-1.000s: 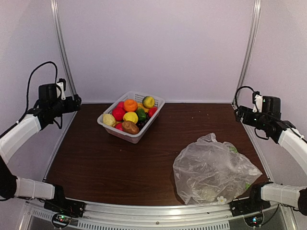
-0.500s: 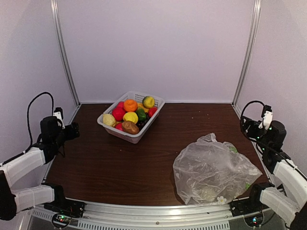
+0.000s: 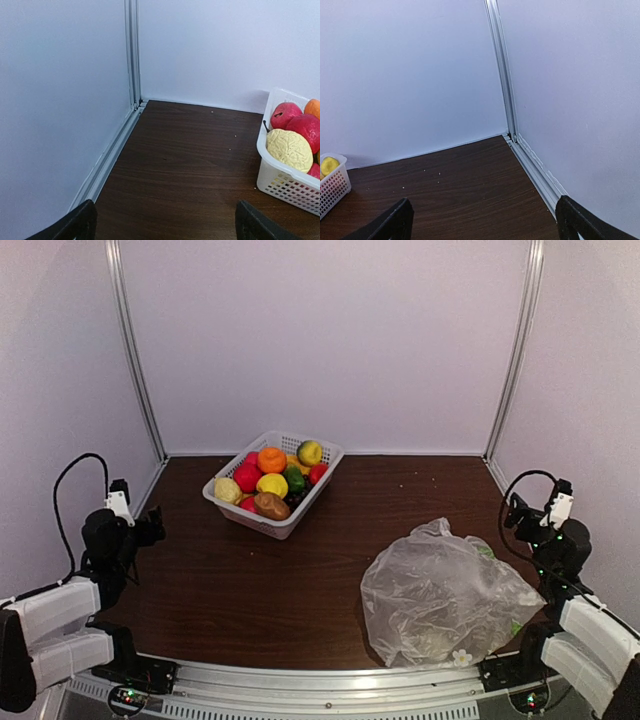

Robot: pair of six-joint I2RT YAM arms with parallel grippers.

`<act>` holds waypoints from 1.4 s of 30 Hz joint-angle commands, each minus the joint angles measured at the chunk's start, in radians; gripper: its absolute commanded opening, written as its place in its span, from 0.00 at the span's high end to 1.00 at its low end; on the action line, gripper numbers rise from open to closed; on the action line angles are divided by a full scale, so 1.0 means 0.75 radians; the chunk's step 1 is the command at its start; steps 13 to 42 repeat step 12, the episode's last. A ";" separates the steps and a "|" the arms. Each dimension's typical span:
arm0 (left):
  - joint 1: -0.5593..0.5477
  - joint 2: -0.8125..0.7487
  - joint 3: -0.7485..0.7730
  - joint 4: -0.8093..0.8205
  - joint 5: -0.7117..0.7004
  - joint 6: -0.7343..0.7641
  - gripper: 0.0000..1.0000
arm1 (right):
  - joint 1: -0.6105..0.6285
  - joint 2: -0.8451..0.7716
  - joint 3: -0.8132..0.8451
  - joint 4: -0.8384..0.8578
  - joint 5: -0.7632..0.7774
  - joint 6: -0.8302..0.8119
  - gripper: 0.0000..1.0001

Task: Untie the knot of the plastic bag and take out the fruit
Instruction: Reset both arms

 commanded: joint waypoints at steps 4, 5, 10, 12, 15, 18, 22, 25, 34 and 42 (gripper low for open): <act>0.004 -0.050 -0.037 0.131 -0.016 0.024 0.02 | -0.007 -0.063 -0.040 0.042 0.041 -0.014 0.00; 0.004 -0.052 -0.038 0.129 -0.015 0.023 0.02 | -0.007 -0.067 -0.045 0.042 0.042 -0.014 0.00; 0.005 -0.060 -0.050 0.140 -0.013 0.033 0.02 | -0.007 -0.070 -0.047 0.044 0.049 -0.014 0.00; 0.004 -0.069 -0.058 0.151 -0.014 0.032 0.02 | -0.007 -0.068 -0.048 0.042 0.057 -0.015 0.00; 0.004 -0.069 -0.058 0.151 -0.014 0.032 0.02 | -0.007 -0.068 -0.048 0.042 0.057 -0.015 0.00; 0.004 -0.069 -0.058 0.151 -0.014 0.032 0.02 | -0.007 -0.068 -0.048 0.042 0.057 -0.015 0.00; 0.004 -0.069 -0.058 0.151 -0.014 0.032 0.02 | -0.007 -0.068 -0.048 0.042 0.057 -0.015 0.00; 0.004 -0.069 -0.058 0.151 -0.014 0.032 0.02 | -0.007 -0.068 -0.048 0.042 0.057 -0.015 0.00; 0.004 -0.069 -0.058 0.151 -0.014 0.032 0.02 | -0.007 -0.068 -0.048 0.042 0.057 -0.015 0.00; 0.004 -0.069 -0.058 0.151 -0.014 0.032 0.02 | -0.007 -0.068 -0.048 0.042 0.057 -0.015 0.00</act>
